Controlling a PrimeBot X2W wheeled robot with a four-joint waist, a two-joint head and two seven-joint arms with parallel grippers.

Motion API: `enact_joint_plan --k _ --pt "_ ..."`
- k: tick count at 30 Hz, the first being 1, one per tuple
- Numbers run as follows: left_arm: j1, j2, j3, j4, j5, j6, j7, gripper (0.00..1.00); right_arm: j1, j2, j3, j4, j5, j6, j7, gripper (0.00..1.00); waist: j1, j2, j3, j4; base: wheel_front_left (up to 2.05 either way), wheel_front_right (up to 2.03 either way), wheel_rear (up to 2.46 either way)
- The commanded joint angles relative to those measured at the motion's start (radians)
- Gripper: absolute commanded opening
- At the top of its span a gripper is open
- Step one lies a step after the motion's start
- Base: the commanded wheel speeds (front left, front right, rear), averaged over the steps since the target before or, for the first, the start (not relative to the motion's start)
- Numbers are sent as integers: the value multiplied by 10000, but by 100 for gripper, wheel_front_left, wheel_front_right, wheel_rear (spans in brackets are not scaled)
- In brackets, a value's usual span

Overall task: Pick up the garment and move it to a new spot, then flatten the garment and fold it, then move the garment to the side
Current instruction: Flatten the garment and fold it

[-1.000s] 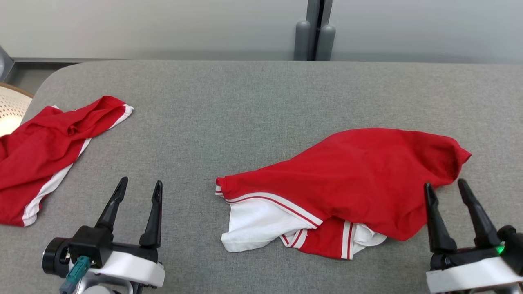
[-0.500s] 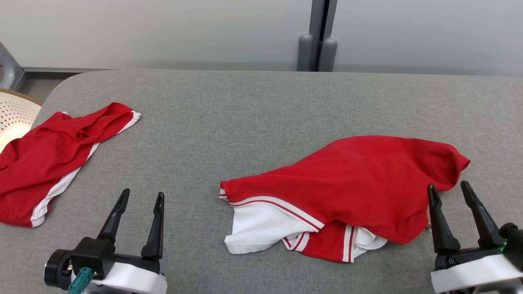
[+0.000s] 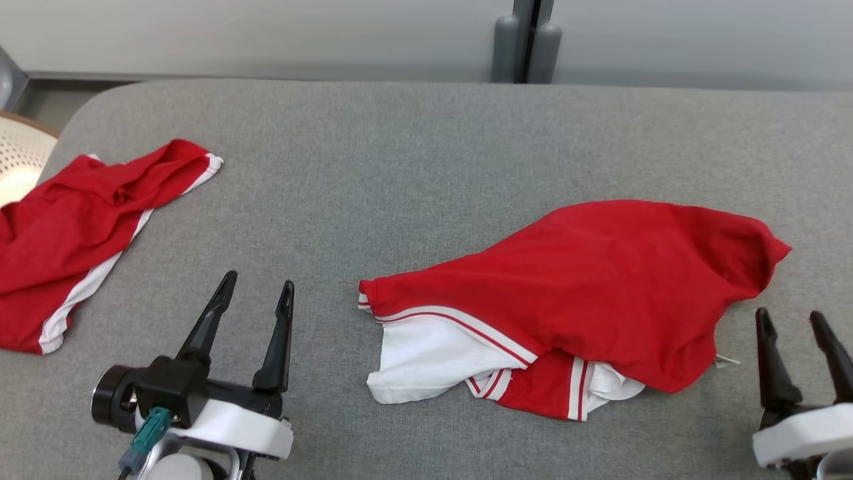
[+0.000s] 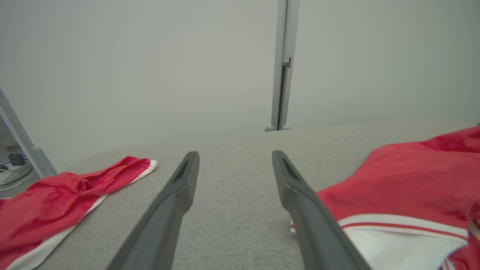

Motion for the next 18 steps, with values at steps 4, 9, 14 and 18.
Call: enact_joint_plan --k 4,9,14,18 --pt "-510 -28 -127 65 39 -80 -84 100 -1125 -316 -110 966 130 -3 -253 100 0 0 632 183 0 0 0" --pt "-860 -66 -245 303 -27 -150 -172 100 -2303 -581 -89 2250 222 -3 -166 100 0 0 921 310 0 0 0" --pt "-1072 -122 -334 507 -52 -188 -220 100 -2834 -845 -64 2668 282 -3 -469 0 0 0 1011 420 0 0 0" --pt "-1083 -187 -316 625 -71 -158 -254 100 -2569 -989 -275 2020 314 -3 -784 0 0 0 986 440 0 0 0"
